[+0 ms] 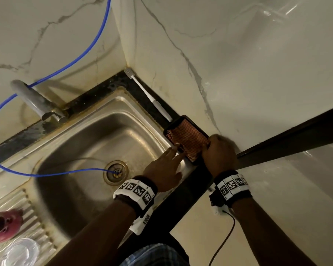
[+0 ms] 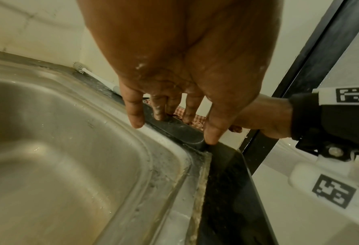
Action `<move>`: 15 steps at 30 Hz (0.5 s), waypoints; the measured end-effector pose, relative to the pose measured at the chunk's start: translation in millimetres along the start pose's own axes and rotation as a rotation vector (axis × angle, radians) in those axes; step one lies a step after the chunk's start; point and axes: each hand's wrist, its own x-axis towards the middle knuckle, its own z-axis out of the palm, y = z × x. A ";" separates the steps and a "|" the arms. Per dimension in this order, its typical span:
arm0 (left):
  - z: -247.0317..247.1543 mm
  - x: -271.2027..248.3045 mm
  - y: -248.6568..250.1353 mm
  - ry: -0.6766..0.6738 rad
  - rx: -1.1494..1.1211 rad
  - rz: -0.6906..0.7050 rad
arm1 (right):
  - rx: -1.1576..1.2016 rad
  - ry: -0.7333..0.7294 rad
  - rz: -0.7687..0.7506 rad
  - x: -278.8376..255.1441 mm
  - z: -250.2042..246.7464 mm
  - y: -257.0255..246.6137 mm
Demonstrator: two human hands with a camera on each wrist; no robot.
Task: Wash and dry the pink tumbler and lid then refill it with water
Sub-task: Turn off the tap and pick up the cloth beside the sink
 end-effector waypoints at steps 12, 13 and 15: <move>1.4 -2.4 0.4 -0.017 -0.026 0.010 | 0.515 -0.120 0.081 -6.5 -9.6 -26.4; 1.5 -1.9 0.1 -0.017 -0.025 0.014 | 0.508 -0.115 0.101 -4.8 -7.3 -26.6; 1.0 -0.8 -0.1 -0.023 -0.018 0.017 | 0.387 -0.077 0.061 -3.0 -2.9 -26.7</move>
